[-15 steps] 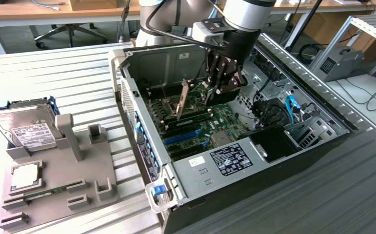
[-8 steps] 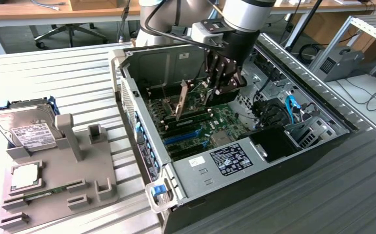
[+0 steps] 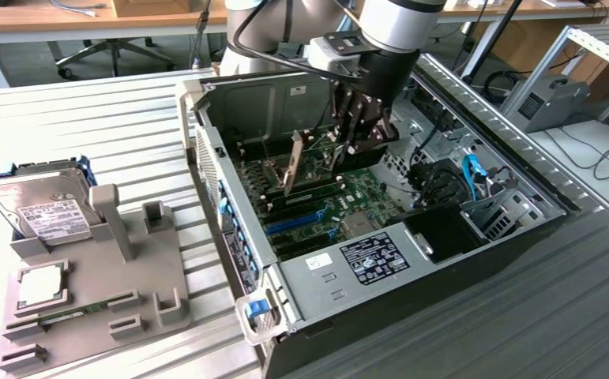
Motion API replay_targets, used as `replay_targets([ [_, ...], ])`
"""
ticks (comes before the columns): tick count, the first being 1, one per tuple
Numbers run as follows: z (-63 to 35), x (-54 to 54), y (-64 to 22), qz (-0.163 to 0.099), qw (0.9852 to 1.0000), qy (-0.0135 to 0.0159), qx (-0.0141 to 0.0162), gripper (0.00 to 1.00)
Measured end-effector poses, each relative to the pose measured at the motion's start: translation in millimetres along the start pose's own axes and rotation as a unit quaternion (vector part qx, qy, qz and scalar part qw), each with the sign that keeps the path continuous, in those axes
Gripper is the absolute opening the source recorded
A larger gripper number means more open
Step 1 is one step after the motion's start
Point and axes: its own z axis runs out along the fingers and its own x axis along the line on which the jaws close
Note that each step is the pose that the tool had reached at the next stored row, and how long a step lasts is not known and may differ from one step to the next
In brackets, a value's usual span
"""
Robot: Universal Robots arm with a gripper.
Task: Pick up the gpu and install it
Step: 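Insert the gpu into the slot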
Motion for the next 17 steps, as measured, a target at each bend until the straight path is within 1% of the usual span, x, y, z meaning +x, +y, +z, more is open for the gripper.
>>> replay_targets([
  [17, 1.3, 2.3, 4.5, 0.000, 1.0000, 0.0000, 0.0000, 0.26],
])
